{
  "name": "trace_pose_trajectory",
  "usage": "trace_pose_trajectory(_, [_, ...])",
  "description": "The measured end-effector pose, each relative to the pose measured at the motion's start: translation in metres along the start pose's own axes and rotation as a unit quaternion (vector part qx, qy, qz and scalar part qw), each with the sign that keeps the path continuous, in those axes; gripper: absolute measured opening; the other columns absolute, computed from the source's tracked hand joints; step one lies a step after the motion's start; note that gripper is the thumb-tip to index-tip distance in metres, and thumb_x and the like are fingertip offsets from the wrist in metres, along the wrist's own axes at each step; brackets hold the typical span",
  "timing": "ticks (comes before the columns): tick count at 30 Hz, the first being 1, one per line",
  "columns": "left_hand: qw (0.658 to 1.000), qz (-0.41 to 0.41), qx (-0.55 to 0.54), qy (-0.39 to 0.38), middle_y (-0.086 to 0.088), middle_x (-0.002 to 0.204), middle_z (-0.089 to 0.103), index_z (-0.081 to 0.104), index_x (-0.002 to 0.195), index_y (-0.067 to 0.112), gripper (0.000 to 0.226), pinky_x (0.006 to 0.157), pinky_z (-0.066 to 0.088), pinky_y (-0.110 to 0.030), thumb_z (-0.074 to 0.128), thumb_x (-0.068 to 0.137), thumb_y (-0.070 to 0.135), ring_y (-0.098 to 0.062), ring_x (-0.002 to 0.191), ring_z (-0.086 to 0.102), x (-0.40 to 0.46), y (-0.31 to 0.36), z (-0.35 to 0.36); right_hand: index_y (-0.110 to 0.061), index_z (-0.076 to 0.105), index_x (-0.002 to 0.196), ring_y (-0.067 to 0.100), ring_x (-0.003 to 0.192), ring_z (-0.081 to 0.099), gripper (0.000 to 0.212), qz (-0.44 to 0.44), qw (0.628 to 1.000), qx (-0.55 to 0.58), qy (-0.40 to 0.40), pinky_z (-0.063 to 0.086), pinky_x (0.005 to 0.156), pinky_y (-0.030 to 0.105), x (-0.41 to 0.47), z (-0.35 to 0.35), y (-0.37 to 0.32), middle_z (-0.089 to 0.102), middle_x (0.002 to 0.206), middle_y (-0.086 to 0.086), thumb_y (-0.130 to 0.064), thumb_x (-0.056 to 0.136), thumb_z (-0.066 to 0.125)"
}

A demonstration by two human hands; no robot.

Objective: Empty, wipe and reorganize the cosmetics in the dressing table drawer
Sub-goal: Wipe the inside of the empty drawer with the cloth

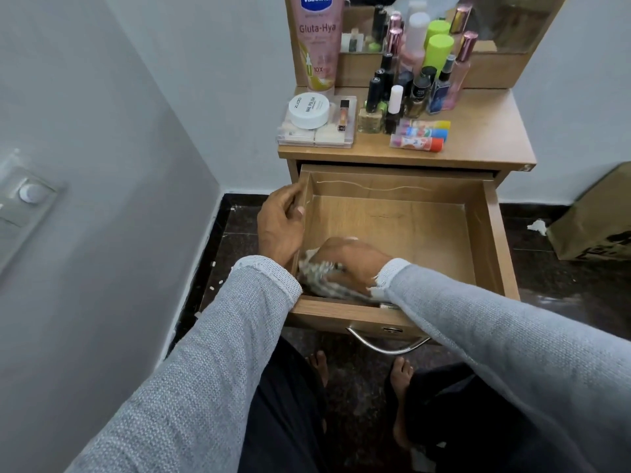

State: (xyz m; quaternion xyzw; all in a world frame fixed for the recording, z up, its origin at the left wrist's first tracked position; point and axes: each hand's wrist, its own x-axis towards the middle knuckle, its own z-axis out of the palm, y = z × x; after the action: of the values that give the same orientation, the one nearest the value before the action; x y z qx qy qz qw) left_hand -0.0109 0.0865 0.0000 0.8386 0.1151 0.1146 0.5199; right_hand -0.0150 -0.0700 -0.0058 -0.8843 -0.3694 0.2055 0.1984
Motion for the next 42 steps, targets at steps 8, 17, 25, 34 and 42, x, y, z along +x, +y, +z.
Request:
trace_pose_trajectory(8, [0.992, -0.090, -0.088, 0.004, 0.002, 0.127, 0.065, 0.060, 0.131, 0.012, 0.038, 0.099, 0.051, -0.031, 0.054, 0.095, 0.001, -0.008, 0.112, 0.062, 0.000, 0.006, -0.003, -0.013, 0.066, 0.110, 0.024, 0.095, 0.066, 0.018, 0.203, 0.842, 0.412, 0.283, 0.055, 0.084, 0.038, 0.055, -0.028, 0.023, 0.068, 0.101, 0.005, -0.013, 0.094, 0.059])
trace_pose_trajectory(17, [0.973, -0.149, -0.174, 0.013, -0.004, 0.120, 0.068, 0.062, 0.127, 0.006, 0.037, 0.097, 0.053, -0.033, 0.056, 0.092, -0.005, -0.014, 0.107, 0.066, 0.004, 0.003, -0.002, -0.013, 0.058, 0.092, 0.022, 0.081, 0.064, 0.023, 0.177, 0.888, 0.377, 0.194, 0.056, 0.075, 0.036, 0.049, -0.007, 0.003, 0.066, 0.091, 0.006, 0.004, 0.081, 0.067])
trace_pose_trajectory(25, [0.966, -0.170, -0.193, 0.007, -0.005, 0.122, 0.067, 0.060, 0.129, 0.007, 0.038, 0.099, 0.052, -0.035, 0.055, 0.093, -0.005, -0.016, 0.109, 0.065, 0.006, 0.002, -0.002, -0.005, 0.061, 0.097, 0.022, 0.080, 0.061, 0.016, 0.193, 0.910, 0.323, 0.176, 0.056, 0.076, 0.038, 0.045, -0.003, -0.008, 0.065, 0.093, 0.008, 0.003, 0.083, 0.065])
trace_pose_trajectory(34, [0.963, -0.178, -0.203, 0.003, -0.005, 0.118, 0.069, 0.063, 0.125, 0.009, 0.036, 0.095, 0.054, -0.038, 0.057, 0.093, -0.003, -0.019, 0.106, 0.067, 0.006, -0.001, -0.004, -0.023, 0.052, 0.076, 0.030, 0.094, 0.064, 0.038, 0.166, 0.910, 0.350, 0.149, 0.054, 0.085, 0.042, 0.037, 0.004, -0.006, 0.066, 0.100, 0.013, 0.007, 0.071, 0.074])
trace_pose_trajectory(42, [0.963, -0.176, -0.202, 0.012, -0.001, 0.116, 0.070, 0.063, 0.126, 0.010, 0.035, 0.096, 0.053, -0.037, 0.058, 0.093, -0.001, -0.014, 0.107, 0.066, 0.005, 0.001, -0.004, -0.016, 0.059, 0.084, 0.013, 0.073, 0.056, 0.041, 0.093, 0.953, 0.286, 0.015, 0.051, 0.073, 0.036, 0.009, 0.007, -0.026, 0.064, 0.084, 0.001, -0.028, 0.059, 0.090])
